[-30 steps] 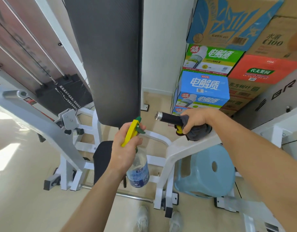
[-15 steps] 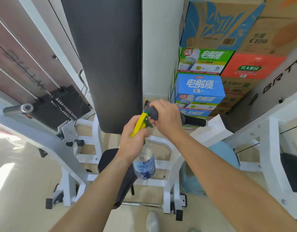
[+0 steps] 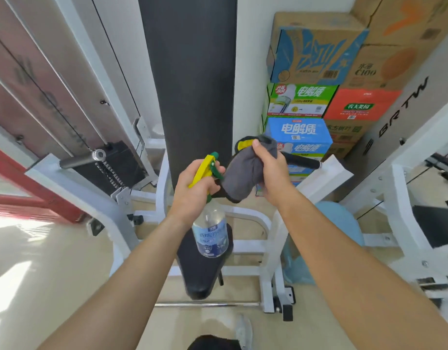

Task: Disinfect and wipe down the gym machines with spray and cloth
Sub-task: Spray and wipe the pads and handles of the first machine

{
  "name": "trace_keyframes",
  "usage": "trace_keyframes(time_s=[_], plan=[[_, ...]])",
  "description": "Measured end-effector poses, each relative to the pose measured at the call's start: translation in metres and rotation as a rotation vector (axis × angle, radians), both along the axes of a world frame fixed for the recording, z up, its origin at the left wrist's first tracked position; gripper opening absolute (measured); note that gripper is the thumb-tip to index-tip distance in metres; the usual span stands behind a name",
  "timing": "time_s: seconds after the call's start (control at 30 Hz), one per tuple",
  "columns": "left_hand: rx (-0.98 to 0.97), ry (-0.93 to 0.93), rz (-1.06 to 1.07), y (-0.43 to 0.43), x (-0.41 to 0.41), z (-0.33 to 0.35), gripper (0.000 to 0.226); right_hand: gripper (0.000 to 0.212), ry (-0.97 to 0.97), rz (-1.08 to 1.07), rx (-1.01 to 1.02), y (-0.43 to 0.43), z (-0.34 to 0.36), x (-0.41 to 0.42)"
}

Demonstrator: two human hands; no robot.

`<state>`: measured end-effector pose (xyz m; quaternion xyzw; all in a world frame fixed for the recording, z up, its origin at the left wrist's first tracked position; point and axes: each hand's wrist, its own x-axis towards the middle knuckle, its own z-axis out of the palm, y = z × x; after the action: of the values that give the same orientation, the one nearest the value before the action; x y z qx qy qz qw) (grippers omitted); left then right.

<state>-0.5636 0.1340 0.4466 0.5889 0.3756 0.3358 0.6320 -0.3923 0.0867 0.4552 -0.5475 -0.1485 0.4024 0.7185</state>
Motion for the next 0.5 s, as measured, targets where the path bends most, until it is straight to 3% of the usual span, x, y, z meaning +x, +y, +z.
trace_keyframes(time_s=[0.07, 0.13, 0.2, 0.33, 0.5], plan=[[-0.042, -0.045, 0.036, -0.002, -0.023, 0.005, 0.041, 0.009, 0.244, -0.010, 0.014, -0.006, 0.009, -0.029], [-0.084, -0.063, 0.049, -0.002, -0.051, 0.015, 0.041, 0.033, 0.334, -0.031, 0.041, -0.011, 0.022, -0.060], [-0.119, -0.063, 0.063, 0.003, -0.075, 0.021, 0.043, 0.041, 0.345, -0.031, 0.025, -0.012, 0.033, -0.084], [-0.133, -0.054, 0.085, 0.030, -0.131, 0.030, 0.040, 0.025, 0.305, -0.002, -0.049, 0.012, 0.059, -0.130], [-0.114, -0.034, 0.103, 0.089, -0.198, 0.026, 0.041, 0.019, 0.089, 0.110, -0.205, 0.081, 0.049, -0.179]])
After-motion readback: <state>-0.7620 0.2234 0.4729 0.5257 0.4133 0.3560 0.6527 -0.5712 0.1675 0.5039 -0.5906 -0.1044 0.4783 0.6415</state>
